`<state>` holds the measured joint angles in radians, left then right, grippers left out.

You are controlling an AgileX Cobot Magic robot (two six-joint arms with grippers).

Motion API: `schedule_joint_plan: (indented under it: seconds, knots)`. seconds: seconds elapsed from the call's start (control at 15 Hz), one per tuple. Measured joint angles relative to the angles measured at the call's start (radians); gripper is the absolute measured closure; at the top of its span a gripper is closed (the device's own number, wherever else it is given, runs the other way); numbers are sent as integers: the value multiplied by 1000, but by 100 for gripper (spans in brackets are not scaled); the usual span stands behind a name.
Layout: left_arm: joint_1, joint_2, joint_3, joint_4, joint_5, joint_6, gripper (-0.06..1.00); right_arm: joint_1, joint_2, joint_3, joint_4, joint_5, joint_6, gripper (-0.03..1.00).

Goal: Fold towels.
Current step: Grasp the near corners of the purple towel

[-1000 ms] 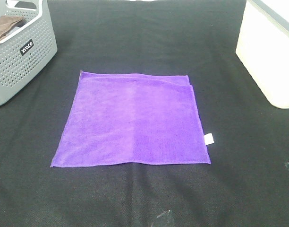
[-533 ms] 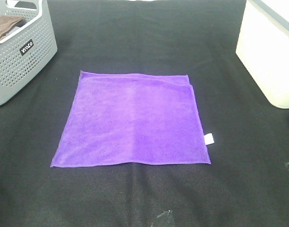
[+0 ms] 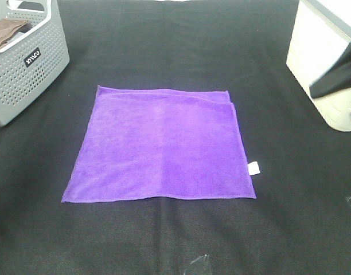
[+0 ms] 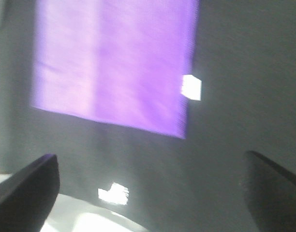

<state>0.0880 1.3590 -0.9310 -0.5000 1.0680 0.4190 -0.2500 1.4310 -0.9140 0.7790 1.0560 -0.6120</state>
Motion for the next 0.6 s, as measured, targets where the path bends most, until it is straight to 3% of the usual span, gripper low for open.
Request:
schedule_joint_plan:
  seconds: [0.07,0.2,0.47,0.6]
  knots:
    - [0,65,0,-50,-34,57,-3,-27,61,0,86,23,-105,2]
    - [0,163,0,-79,-121,112,-3,-32,154,0,122,46,-220,2]
    - [2,333,0,-145,-163,194,-3,-32,310,-1,119,32,-268,2]
    - [2,448,0,-300,-194,330,-2,-30,385,0,147,27,-271,2]
